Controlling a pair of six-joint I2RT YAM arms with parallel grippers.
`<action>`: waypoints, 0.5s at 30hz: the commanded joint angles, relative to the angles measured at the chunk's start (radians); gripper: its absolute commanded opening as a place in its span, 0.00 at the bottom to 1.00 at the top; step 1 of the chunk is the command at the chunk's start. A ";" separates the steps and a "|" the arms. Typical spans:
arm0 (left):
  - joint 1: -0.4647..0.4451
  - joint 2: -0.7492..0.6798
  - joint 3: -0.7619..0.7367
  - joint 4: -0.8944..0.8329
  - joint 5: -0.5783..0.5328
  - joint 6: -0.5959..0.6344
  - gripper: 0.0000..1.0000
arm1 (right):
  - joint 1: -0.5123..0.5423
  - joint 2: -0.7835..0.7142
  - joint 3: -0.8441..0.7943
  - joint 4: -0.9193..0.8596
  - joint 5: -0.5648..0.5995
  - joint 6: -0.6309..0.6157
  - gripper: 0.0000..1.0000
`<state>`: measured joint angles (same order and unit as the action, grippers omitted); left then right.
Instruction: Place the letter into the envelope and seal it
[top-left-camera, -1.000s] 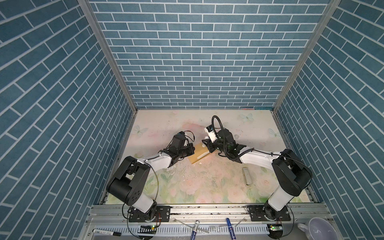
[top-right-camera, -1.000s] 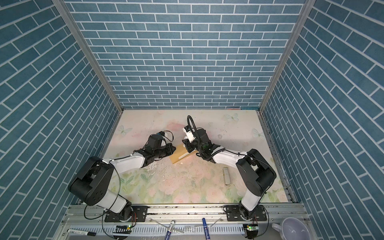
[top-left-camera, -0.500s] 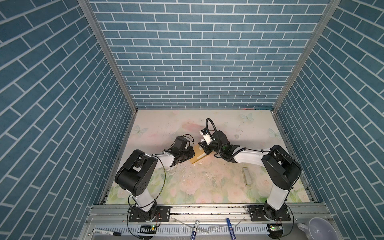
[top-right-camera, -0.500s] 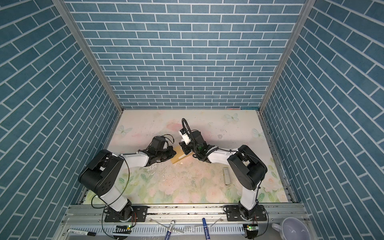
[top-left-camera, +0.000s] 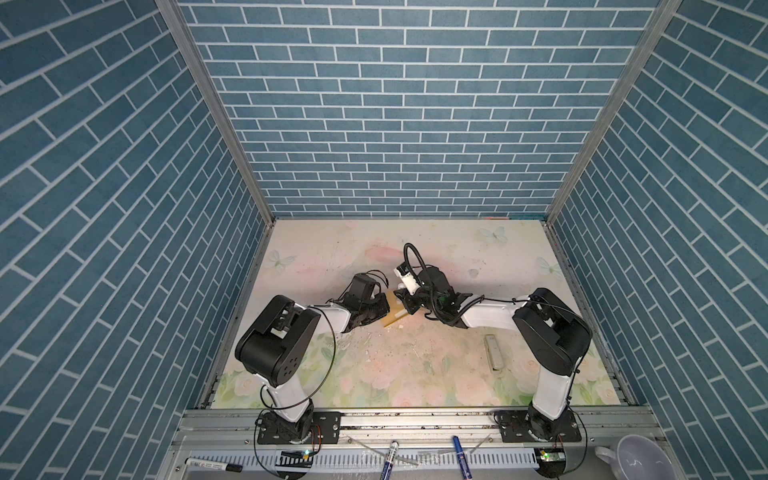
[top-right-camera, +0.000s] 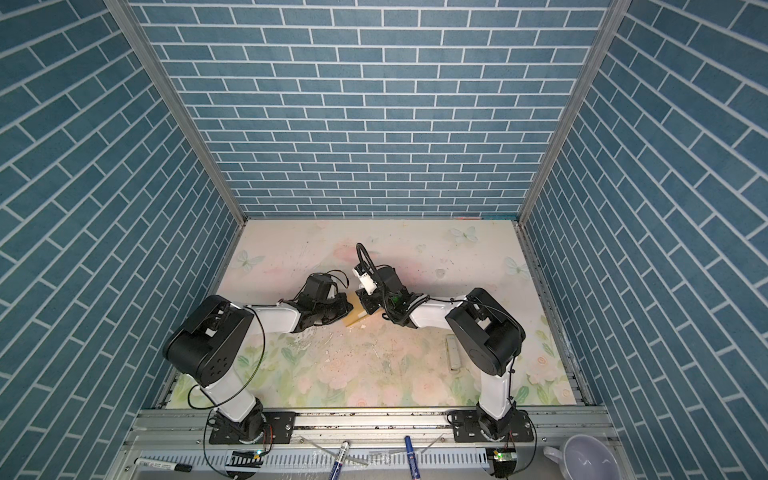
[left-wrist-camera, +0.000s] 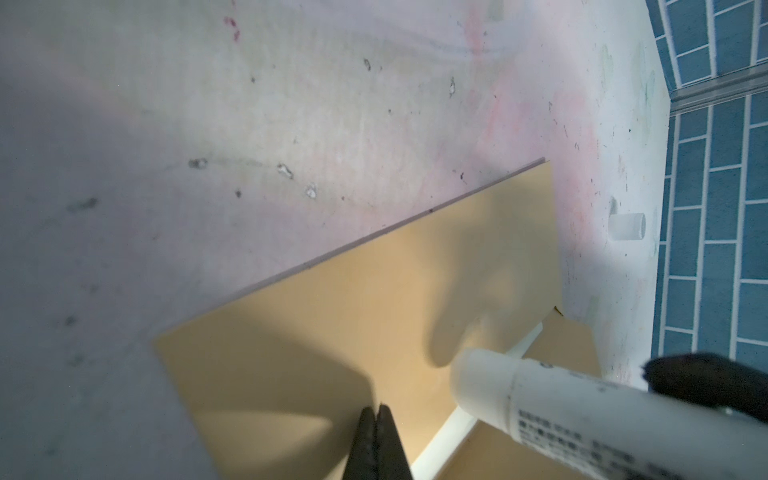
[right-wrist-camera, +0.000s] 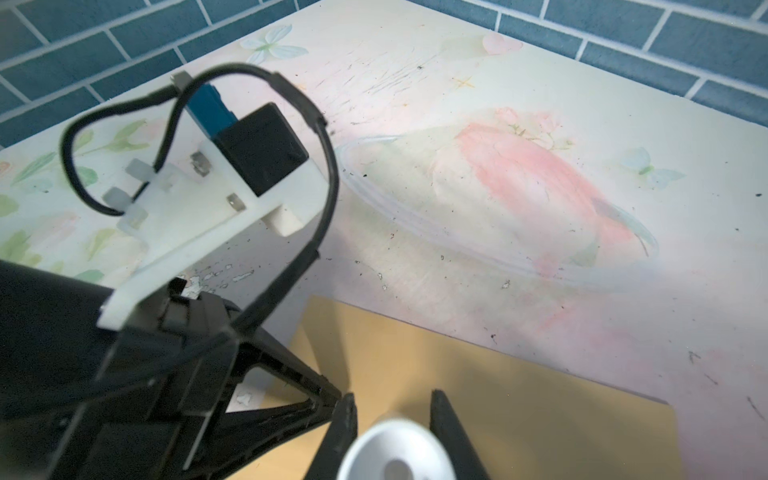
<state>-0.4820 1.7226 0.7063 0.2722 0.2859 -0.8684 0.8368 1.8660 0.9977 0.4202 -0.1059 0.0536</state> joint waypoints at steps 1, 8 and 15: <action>0.006 0.034 -0.005 -0.044 -0.022 0.002 0.00 | 0.012 0.017 0.058 0.030 0.012 -0.050 0.00; 0.006 0.034 -0.005 -0.052 -0.031 0.005 0.00 | 0.025 0.042 0.074 -0.002 0.037 -0.082 0.00; 0.006 0.044 -0.005 -0.054 -0.033 0.005 0.00 | 0.029 0.058 0.078 -0.086 0.067 -0.128 0.00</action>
<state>-0.4820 1.7283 0.7074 0.2813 0.2855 -0.8680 0.8604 1.9003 1.0256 0.3870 -0.0689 -0.0078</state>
